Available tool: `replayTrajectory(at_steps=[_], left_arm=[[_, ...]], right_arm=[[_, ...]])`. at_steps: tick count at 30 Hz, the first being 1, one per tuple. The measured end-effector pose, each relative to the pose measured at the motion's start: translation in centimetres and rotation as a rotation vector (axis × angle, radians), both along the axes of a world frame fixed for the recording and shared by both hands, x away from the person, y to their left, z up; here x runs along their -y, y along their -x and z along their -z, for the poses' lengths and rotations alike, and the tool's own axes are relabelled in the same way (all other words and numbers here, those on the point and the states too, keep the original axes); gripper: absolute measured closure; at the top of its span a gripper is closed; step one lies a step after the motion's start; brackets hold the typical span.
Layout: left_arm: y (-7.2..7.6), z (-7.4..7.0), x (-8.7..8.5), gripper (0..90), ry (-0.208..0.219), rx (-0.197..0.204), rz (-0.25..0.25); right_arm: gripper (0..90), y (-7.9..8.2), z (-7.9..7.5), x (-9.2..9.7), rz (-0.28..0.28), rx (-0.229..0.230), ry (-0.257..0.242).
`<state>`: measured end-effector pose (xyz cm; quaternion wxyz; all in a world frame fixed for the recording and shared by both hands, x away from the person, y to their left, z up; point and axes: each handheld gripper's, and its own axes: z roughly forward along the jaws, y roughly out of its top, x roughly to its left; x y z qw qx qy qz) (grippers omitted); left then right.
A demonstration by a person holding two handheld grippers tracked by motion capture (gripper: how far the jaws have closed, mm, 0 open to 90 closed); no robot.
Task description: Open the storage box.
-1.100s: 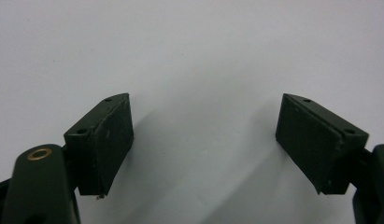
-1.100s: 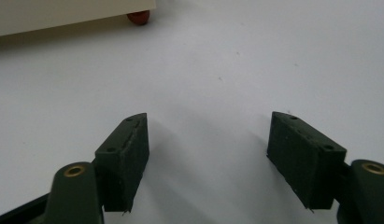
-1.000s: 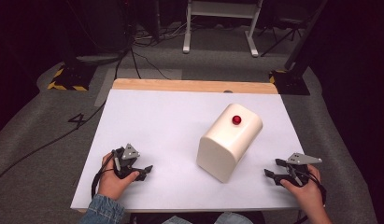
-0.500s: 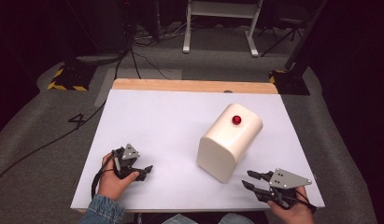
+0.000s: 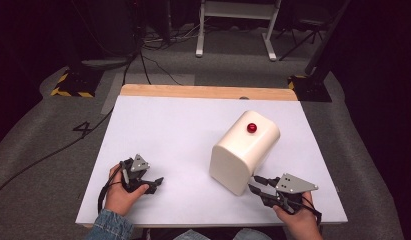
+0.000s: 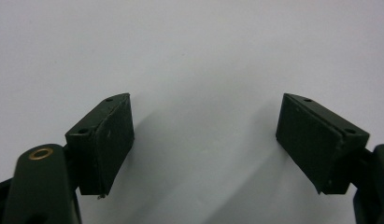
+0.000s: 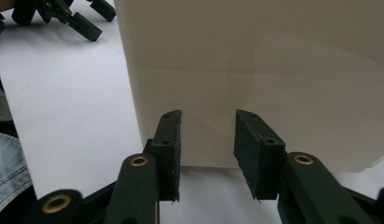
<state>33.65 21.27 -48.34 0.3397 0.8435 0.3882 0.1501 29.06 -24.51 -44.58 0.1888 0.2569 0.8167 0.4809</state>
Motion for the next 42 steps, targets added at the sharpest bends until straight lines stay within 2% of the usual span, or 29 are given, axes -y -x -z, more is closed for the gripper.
replayTrajectory(at_steps=[5,11,16,17,20,21,22,24,25,29,33,34,39,41,42], left_arm=[[0.0,0.0,0.0,19.4,0.000,-0.002,0.001],[0.0,0.0,0.0,19.4,0.000,-0.002,0.001],[0.0,0.0,0.0,19.4,0.000,-0.002,0.001],[0.0,0.0,0.0,19.4,0.000,-0.003,0.001],[0.0,0.0,0.0,19.4,0.000,-0.002,0.001],[0.0,0.0,0.0,19.4,0.001,-0.002,0.001],[0.0,0.0,0.0,19.4,0.001,-0.002,0.001],[0.0,0.0,0.0,19.4,0.000,-0.002,0.001],[0.0,0.0,0.0,19.4,0.001,-0.002,0.001],[0.0,0.0,0.0,19.4,0.001,-0.002,0.001],[0.0,0.0,0.0,19.3,0.001,-0.003,0.001],[0.0,0.0,0.0,19.3,0.001,-0.003,0.001],[0.0,0.0,0.0,19.3,0.001,-0.003,0.001],[0.0,0.0,0.0,19.3,0.001,-0.003,0.001],[0.0,0.0,0.0,19.3,0.001,-0.003,0.001]], right_arm=[[61.0,-0.1,0.6,-1.1,-0.021,-0.014,0.013],[63.6,-0.6,0.8,-2.8,-0.068,-0.022,-0.006],[64.8,-1.4,1.2,-6.5,-0.118,-0.022,-0.011],[64.8,-1.4,1.2,-6.5,-0.118,-0.022,-0.011],[64.2,-1.8,1.4,-8.9,-0.124,0.011,0.016],[63.2,-2.1,1.5,-10.6,-0.104,0.047,0.038],[63.2,-2.1,1.5,-10.6,-0.104,0.047,0.038],[63.0,-2.6,1.7,-12.3,-0.076,0.080,0.059],[63.0,-2.6,1.7,-12.3,-0.076,0.080,0.059],[64.0,-3.9,1.9,-14.6,-0.043,0.127,0.090],[64.7,-4.7,2.0,-15.8,-0.017,0.145,0.101],[62.9,-5.1,2.0,-16.6,0.005,0.150,0.110],[60.1,-5.6,2.2,-17.9,0.036,0.178,0.132],[50.3,-5.5,2.1,-18.2,0.028,0.169,0.118],[50.3,-5.5,2.1,-18.2,0.028,0.169,0.118]])
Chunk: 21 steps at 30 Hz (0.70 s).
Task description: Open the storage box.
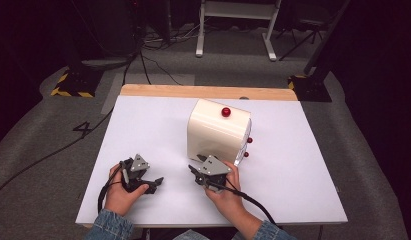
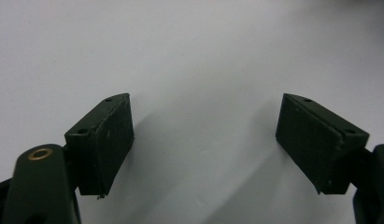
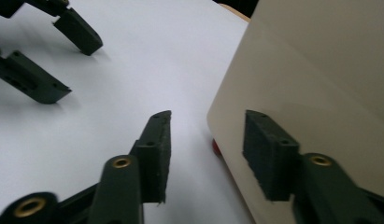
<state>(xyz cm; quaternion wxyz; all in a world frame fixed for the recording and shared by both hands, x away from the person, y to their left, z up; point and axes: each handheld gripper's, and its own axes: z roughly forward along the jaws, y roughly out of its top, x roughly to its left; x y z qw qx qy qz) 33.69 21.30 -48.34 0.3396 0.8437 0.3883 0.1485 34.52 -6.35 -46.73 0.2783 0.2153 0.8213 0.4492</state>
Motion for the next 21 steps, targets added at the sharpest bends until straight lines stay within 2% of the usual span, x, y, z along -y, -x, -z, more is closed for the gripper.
replayTrajectory(at_steps=[2,3,4,6,9,10,11,14,15,16,17,19,21], left_arm=[[0.0,0.0,0.0,19.3,0.000,0.000,0.000],[0.0,0.0,0.0,19.4,0.000,0.000,0.000],[0.0,0.0,0.0,19.3,0.000,0.000,0.000],[0.0,0.0,0.0,19.4,0.000,0.000,0.000],[0.0,0.0,0.0,19.4,0.000,0.000,0.000],[0.0,0.0,0.0,19.3,0.004,-0.004,-0.003],[0.0,0.0,0.0,19.4,0.004,-0.004,-0.003],[0.0,0.0,0.0,19.3,0.004,-0.004,-0.003],[0.0,0.0,0.0,19.3,0.003,-0.004,-0.003],[0.0,0.0,0.0,19.4,0.003,-0.004,-0.002],[0.0,0.0,0.0,19.4,0.004,-0.004,-0.003],[0.0,0.0,0.0,19.3,0.004,-0.004,-0.003],[0.0,0.0,0.0,19.3,0.006,-0.007,-0.002]], right_arm=[[44.9,0.6,-0.3,0.1,-0.008,0.022,0.018],[45.0,1.0,-0.6,0.3,-0.026,0.022,0.019],[44.0,2.0,-1.3,0.9,-0.069,0.024,0.012],[43.6,3.0,-2.1,1.8,-0.115,0.002,-0.002],[43.8,4.5,-3.2,4.2,-0.169,-0.054,-0.013],[44.3,4.8,-3.5,5.2,-0.172,-0.072,-0.022],[44.3,4.8,-3.5,5.2,-0.172,-0.072,-0.022],[44.6,5.3,-4.5,8.8,-0.156,-0.126,-0.068],[46.2,5.2,-4.9,10.1,-0.153,-0.143,-0.084],[48.4,4.8,-5.8,13.2,-0.143,-0.163,-0.109],[48.4,4.8,-5.8,13.2,-0.143,-0.163,-0.109],[50.3,4.0,-6.6,15.5,-0.119,-0.157,-0.088],[50.4,2.5,-7.4,17.9,-0.067,-0.131,-0.082]])
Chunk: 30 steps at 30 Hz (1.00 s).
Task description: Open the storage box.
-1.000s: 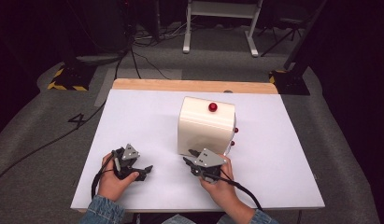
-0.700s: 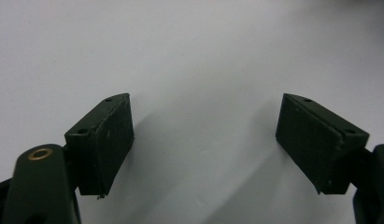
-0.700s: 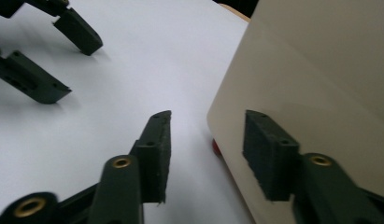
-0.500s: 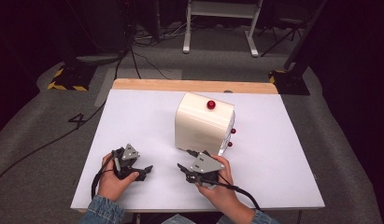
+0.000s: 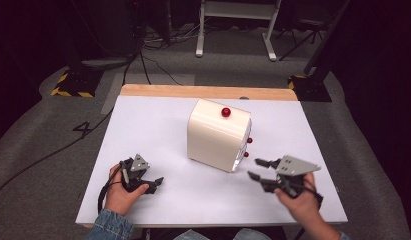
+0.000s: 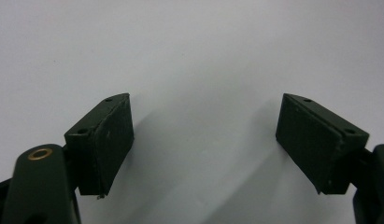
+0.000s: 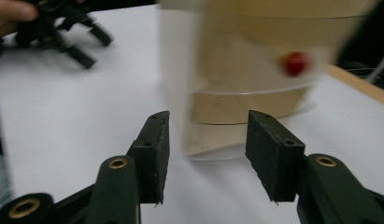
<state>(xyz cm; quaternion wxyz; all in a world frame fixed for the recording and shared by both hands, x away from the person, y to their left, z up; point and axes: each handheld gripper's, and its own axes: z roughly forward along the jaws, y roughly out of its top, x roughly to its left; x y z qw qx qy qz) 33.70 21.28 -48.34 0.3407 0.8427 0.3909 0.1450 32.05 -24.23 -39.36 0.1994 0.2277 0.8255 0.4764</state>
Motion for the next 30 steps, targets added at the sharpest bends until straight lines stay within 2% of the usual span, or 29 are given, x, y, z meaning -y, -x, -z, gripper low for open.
replayTrajectory(at_steps=[1,2,3,5,6,7,8,9,10,14,16,18,19,20,21,22,23,26,27,29,30], left_arm=[[0.0,0.0,0.0,19.3,0.000,-0.001,0.000],[0.0,0.0,0.0,19.3,-0.003,0.001,0.002],[0.0,0.0,0.0,19.3,0.000,0.000,0.000],[0.0,0.0,0.0,19.3,-0.001,0.000,0.000],[0.0,0.0,0.0,19.3,0.000,0.000,0.000],[0.0,0.0,0.0,19.3,0.000,0.000,0.000],[0.0,0.0,0.0,19.3,-0.001,0.001,0.000],[0.0,0.0,0.0,19.3,-0.002,0.002,0.000],[0.0,0.0,0.0,19.3,-0.002,0.002,0.000],[0.0,0.0,0.0,19.3,-0.005,0.006,0.002],[0.0,0.0,0.0,19.3,-0.005,0.007,0.002],[0.0,0.0,0.0,19.3,-0.005,0.007,0.002],[0.0,0.0,0.0,19.3,-0.005,0.006,0.002],[0.0,0.0,0.0,19.3,-0.005,0.006,0.002],[0.0,0.0,0.0,19.3,-0.005,0.006,0.002],[0.0,0.0,0.0,19.3,-0.005,0.007,0.002],[0.0,0.0,0.0,19.3,-0.005,0.008,0.002],[0.0,0.0,0.0,19.3,-0.005,0.006,0.003],[0.0,0.0,0.0,19.3,-0.004,0.005,0.003],[0.0,0.0,0.0,19.3,-0.001,0.002,0.000],[0.0,0.0,0.0,19.3,-0.006,0.006,0.002]], right_arm=[[49.4,-1.2,-0.5,1.3,0.037,-0.003,-0.027],[44.4,-3.1,-1.2,2.6,0.094,0.011,-0.059],[44.4,-3.1,-1.2,2.6,0.094,0.011,-0.059],[41.4,-5.4,-1.7,3.3,0.142,0.029,-0.078],[39.1,-7.9,-1.8,3.4,0.176,0.036,-0.083],[38.6,-9.1,-1.7,3.3,0.193,0.028,-0.070],[38.6,-9.1,-1.7,3.3,0.193,0.028,-0.070],[37.8,-11.4,-1.5,2.9,0.218,0.026,-0.049],[37.8,-11.4,-1.5,2.9,0.218,0.026,-0.049],[37.7,-15.5,-0.2,1.6,0.228,-0.016,-0.047],[37.7,-16.7,0.4,1.1,0.218,-0.036,-0.048],[38.1,-17.7,1.0,0.5,0.203,-0.050,-0.054],[39.7,-18.4,1.5,0.0,0.180,-0.068,-0.073],[39.7,-18.4,1.5,0.0,0.180,-0.068,-0.073],[39.9,-18.7,2.1,-0.5,0.134,-0.105,-0.083],[39.9,-18.7,2.1,-0.5,0.134,-0.105,-0.083],[41.6,-18.6,2.3,-0.8,0.110,-0.117,-0.084],[59.8,-18.0,2.6,-1.3,0.064,-0.122,-0.066],[62.7,-17.8,2.5,-1.3,0.058,-0.130,-0.068],[63.6,-17.6,2.5,-1.3,0.052,-0.141,-0.071],[63.0,-17.0,2.5,-1.3,0.031,-0.165,-0.064]])
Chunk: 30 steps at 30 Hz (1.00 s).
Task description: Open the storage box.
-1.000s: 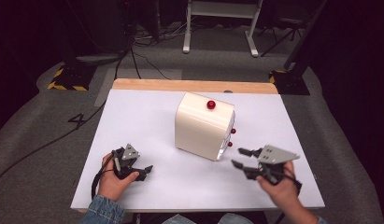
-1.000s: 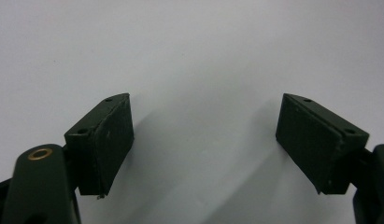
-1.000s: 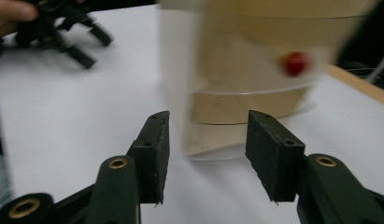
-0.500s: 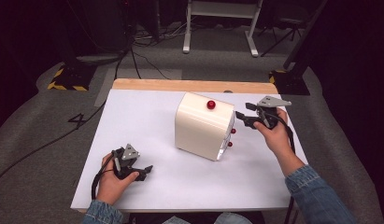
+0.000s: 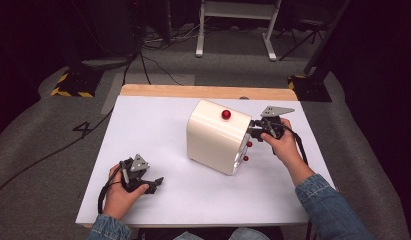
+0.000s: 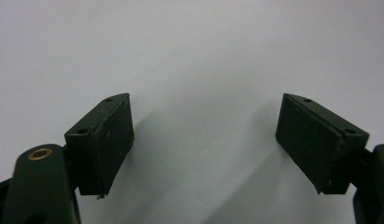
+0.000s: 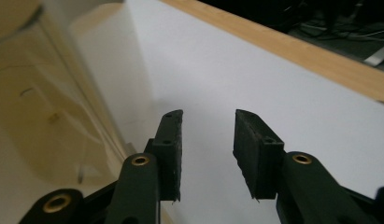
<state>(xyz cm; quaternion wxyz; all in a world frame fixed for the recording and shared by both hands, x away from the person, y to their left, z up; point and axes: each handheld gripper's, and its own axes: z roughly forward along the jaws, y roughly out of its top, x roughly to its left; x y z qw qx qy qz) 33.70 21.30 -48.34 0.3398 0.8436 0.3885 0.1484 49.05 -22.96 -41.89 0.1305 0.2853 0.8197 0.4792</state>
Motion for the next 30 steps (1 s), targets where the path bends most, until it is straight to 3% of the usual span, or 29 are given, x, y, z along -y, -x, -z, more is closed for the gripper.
replayTrajectory(at_steps=[4,6,9,17,19,21,26,30], left_arm=[[0.0,0.0,0.0,19.3,0.004,-0.004,-0.002],[0.0,0.0,0.0,19.3,0.004,-0.005,-0.002],[0.0,0.0,0.0,19.3,0.004,-0.004,-0.002],[0.0,0.0,0.0,19.3,0.005,-0.007,-0.001],[0.0,0.0,0.0,19.3,0.006,-0.007,-0.002],[0.0,0.0,0.0,19.3,0.006,-0.007,-0.002],[0.0,0.0,0.0,19.3,0.006,-0.005,-0.001],[0.0,0.0,0.0,19.3,0.005,-0.006,-0.002]], right_arm=[[60.5,1.3,0.1,0.2,-0.014,-0.020,-0.017],[59.2,3.3,0.3,0.5,-0.009,0.004,-0.016],[58.2,4.6,0.2,0.7,-0.026,0.013,-0.010],[56.3,6.8,0.4,1.1,-0.052,0.016,-0.019],[50.2,7.1,0.4,1.1,-0.030,0.043,0.006],[38.3,7.2,0.3,1.2,0.012,0.058,0.039],[36.6,8.2,-0.3,2.3,0.112,0.085,0.100],[35.4,9.9,-0.8,3.7,0.121,0.043,0.062]])
